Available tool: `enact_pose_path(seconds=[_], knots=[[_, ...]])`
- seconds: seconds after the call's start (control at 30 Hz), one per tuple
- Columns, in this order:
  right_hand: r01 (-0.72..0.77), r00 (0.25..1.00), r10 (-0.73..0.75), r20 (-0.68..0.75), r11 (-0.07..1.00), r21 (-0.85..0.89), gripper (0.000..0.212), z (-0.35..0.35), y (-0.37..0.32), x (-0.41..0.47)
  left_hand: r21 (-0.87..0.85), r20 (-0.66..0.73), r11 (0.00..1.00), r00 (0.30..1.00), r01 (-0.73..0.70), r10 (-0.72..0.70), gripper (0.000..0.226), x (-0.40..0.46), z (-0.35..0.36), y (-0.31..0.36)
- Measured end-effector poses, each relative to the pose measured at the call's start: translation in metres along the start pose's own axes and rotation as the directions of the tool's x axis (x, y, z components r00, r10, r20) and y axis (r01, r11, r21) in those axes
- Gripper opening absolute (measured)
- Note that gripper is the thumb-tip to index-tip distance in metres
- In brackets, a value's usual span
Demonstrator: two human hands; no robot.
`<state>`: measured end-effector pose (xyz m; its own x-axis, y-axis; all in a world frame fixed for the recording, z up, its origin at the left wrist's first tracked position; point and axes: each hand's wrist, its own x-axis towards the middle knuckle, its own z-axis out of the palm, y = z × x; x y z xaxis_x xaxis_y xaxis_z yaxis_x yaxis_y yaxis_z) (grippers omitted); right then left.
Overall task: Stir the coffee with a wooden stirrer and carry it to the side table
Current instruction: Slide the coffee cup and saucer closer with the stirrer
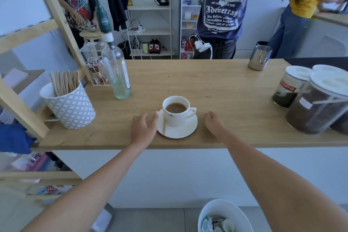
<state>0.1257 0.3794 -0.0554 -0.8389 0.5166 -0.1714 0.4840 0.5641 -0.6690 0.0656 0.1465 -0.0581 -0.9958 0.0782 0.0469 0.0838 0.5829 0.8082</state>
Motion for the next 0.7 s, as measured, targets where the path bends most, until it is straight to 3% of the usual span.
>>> enact_pose_path(seconds=[0.1, 0.17, 0.23, 0.3, 0.4, 0.7], knots=[[-0.244, 0.969, 0.238, 0.063, 0.9, 0.361, 0.043, -0.013, -0.025, 0.002, -0.158, 0.134, 0.926, 0.936, 0.344, -0.325, 0.081, 0.016, -0.009, 0.026], [-0.418, 0.908, 0.336, 0.251, 0.769, 0.483, 0.053, -0.022, -0.037, 0.004, -0.256, 0.252, 0.838, 0.871, 0.481, -0.423, 0.078, 0.021, -0.014, 0.044], [-0.547, 0.828, 0.338, 0.446, 0.661, 0.514, 0.059, -0.029, -0.048, 0.004, -0.292, 0.36, 0.768, 0.81, 0.569, -0.463, 0.075, 0.023, -0.018, 0.054], [-0.618, 0.771, 0.326, 0.547, 0.591, 0.519, 0.062, -0.03, -0.053, 0.003, -0.274, 0.446, 0.735, 0.759, 0.62, -0.475, 0.064, 0.025, -0.017, 0.057], [-0.65, 0.74, 0.33, 0.587, 0.577, 0.495, 0.062, -0.029, -0.053, 0.006, -0.239, 0.486, 0.73, 0.73, 0.64, -0.481, 0.057, 0.025, -0.013, 0.055], [-0.625, 0.762, 0.308, 0.569, 0.578, 0.525, 0.061, -0.023, -0.046, 0.013, -0.291, 0.455, 0.693, 0.733, 0.66, -0.506, 0.046, 0.022, -0.009, 0.053]])
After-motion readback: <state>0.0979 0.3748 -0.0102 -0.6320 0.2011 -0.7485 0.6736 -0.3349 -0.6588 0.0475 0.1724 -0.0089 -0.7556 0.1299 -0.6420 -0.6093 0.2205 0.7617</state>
